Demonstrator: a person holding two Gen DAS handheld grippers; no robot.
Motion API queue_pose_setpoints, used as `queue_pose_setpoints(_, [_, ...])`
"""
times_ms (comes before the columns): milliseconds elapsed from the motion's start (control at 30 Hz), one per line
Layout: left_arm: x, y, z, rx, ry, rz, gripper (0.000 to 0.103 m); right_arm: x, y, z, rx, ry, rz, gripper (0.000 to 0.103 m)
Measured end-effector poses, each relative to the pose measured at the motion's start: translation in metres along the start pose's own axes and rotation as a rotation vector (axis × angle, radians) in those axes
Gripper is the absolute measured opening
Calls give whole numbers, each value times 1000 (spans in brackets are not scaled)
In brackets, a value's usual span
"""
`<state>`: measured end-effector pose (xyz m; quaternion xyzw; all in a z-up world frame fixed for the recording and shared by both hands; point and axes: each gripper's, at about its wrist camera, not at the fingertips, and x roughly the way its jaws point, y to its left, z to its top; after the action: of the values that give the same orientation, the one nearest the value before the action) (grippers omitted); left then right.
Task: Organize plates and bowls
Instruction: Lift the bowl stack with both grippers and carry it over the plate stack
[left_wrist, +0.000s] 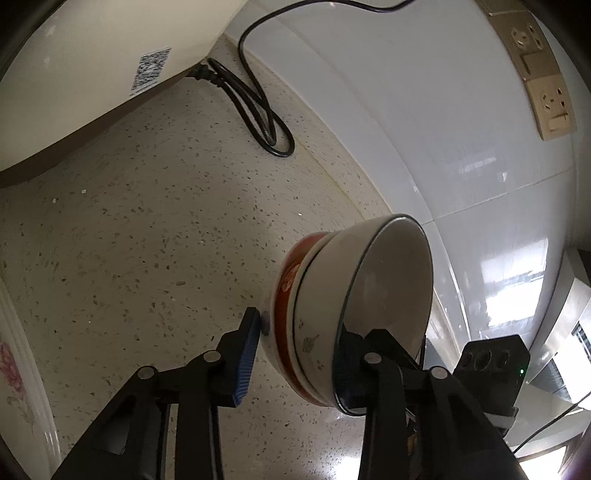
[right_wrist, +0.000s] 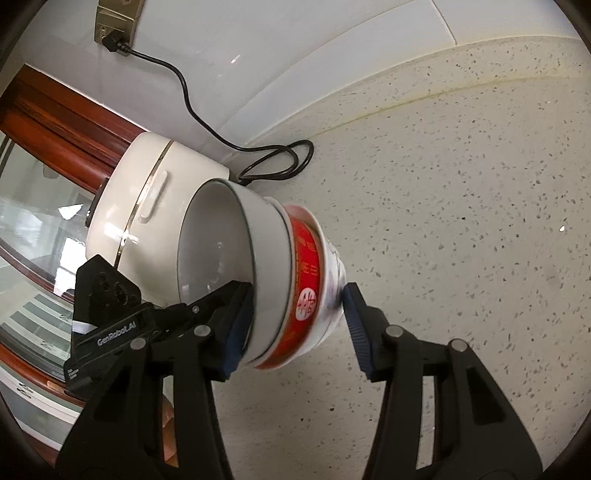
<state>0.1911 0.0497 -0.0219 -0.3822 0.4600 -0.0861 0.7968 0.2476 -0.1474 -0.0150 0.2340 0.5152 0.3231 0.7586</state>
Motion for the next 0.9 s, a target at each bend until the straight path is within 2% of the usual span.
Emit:
queue_pose_setpoints(600, [-17, -2, -1, 20, -41, 13, 33, -1, 19, -3, -53, 2, 18, 53])
queue_pose_setpoints(900, [-52, 8, -8, 17, -95, 42, 32, 9, 51, -16, -126, 39, 42, 53])
